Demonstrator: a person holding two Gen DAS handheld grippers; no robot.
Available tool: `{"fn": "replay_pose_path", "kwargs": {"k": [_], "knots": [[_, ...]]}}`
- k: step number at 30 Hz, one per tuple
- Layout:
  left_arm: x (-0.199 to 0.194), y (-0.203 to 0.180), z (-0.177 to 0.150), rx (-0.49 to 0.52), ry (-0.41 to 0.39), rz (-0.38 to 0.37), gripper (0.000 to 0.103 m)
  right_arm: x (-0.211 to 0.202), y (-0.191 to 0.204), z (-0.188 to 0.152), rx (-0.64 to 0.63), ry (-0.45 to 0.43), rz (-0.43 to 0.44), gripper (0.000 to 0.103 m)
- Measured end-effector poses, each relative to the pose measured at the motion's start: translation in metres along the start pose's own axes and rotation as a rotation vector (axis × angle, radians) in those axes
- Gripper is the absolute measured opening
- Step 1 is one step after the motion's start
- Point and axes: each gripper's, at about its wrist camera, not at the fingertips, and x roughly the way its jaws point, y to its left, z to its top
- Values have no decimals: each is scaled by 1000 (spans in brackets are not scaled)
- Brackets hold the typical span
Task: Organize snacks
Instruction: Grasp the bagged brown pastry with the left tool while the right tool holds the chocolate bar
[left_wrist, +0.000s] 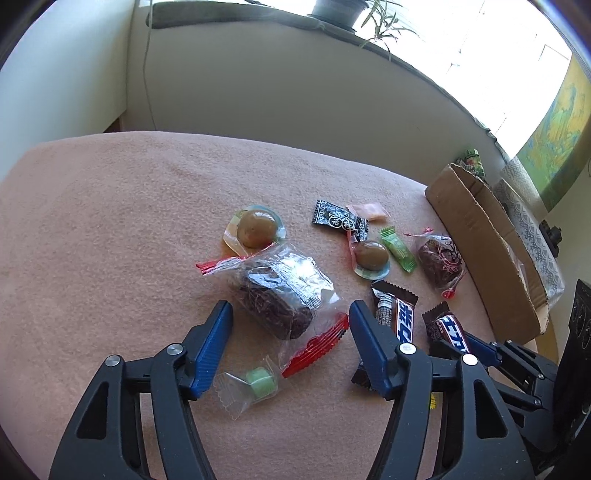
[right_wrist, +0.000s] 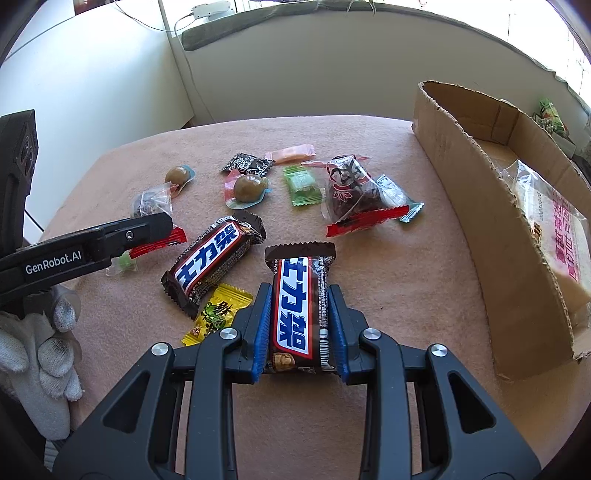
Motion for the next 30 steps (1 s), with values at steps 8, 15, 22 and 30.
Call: {"fn": "replay_pose_path", "kwargs": {"k": [8,15,22,30], "knots": [[5,-6,1,27,-19,16,48,0,0,-1,-12,0,-2,30],[-4,-7,0,30,-44,-3,43,-3,-1,-3,-7,-10,11,30],[-22,-15,2,40,-77,-26,43,-21,-5,-2,0,-47,27,30],[-29,-48,11,94,-105,-78,43,-51,-12,9,-3,-108,31,30]]}}
